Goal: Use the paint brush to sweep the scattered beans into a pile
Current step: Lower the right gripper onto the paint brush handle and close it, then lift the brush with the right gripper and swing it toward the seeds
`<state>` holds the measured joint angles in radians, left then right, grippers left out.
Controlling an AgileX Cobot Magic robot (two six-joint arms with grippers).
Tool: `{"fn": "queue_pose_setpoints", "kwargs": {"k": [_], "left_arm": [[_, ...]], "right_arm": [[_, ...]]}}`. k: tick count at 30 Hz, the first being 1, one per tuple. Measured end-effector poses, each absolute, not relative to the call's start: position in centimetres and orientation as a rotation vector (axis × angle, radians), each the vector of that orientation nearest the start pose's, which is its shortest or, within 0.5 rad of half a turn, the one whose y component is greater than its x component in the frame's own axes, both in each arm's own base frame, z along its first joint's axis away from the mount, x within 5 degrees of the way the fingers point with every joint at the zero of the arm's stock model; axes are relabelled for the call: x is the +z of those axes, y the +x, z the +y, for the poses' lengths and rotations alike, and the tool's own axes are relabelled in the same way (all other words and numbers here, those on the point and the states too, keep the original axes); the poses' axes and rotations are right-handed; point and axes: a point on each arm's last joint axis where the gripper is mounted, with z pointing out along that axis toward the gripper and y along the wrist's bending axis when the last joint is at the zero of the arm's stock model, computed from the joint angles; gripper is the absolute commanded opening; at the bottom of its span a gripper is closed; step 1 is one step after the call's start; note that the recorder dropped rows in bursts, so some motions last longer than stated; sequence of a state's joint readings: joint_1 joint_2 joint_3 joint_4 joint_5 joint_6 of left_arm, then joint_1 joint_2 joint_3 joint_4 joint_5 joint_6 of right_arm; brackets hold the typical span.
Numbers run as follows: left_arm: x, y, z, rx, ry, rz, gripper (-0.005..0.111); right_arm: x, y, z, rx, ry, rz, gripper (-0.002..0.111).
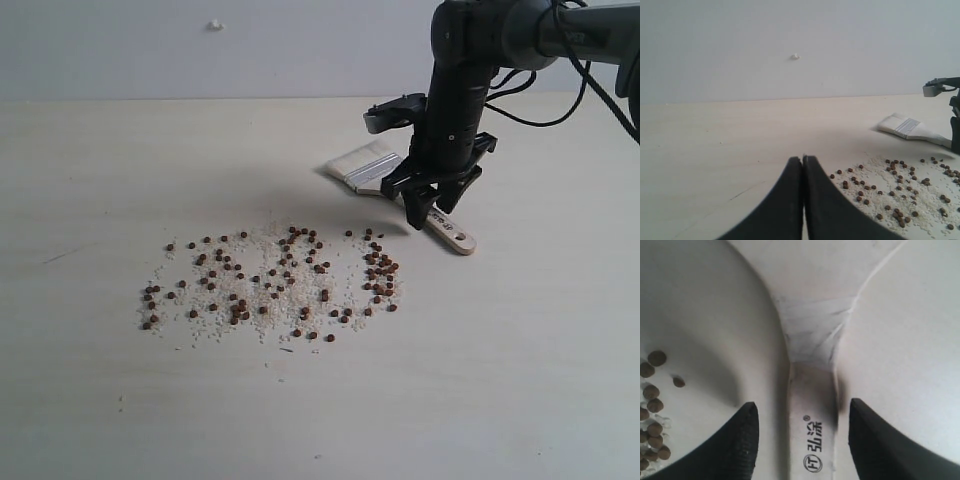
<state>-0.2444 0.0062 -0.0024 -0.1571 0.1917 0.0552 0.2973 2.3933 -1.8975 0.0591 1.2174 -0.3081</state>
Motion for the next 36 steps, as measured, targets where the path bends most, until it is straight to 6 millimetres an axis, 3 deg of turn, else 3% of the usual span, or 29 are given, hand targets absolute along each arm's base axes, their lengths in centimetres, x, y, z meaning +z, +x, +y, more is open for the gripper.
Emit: {"fn": "queue_pose_setpoints", "kwargs": {"k": [6,8,11,13,32,36], "left_arm": [[19.6,5.4,-1.6,-0.284,0.145,1.678,0.001],[19.6,5.4,-1.6,-0.284,0.145,1.678,0.001],[19.6,5.4,-1.6,-0.284,0.145,1.678,0.001],[19.6,5.4,-1.6,-0.284,0.145,1.678,0.001],[19.6,5.4,-1.6,-0.284,0.145,1.678,0.001],[19.6,5.4,-1.6,-0.284,0.145,1.678,0.001]], "right_arm": [[10.8,44.5,14.1,0.079,-0.919,3.085,0.051],[10.7,44.5,14.1,0.079,-0.920,3.085,0.046],[10.7,44.6,14.2,0.082,-0.907,3.084,0.023],[10.6,44.7,14.2,0.084,-0.899,3.086,0.001],[10.9,45.3,14.3,0.073,-0.787,3.033,0.000],[12.4,45.3,14.2,0.053,-0.765,3.003,0.000]]}}
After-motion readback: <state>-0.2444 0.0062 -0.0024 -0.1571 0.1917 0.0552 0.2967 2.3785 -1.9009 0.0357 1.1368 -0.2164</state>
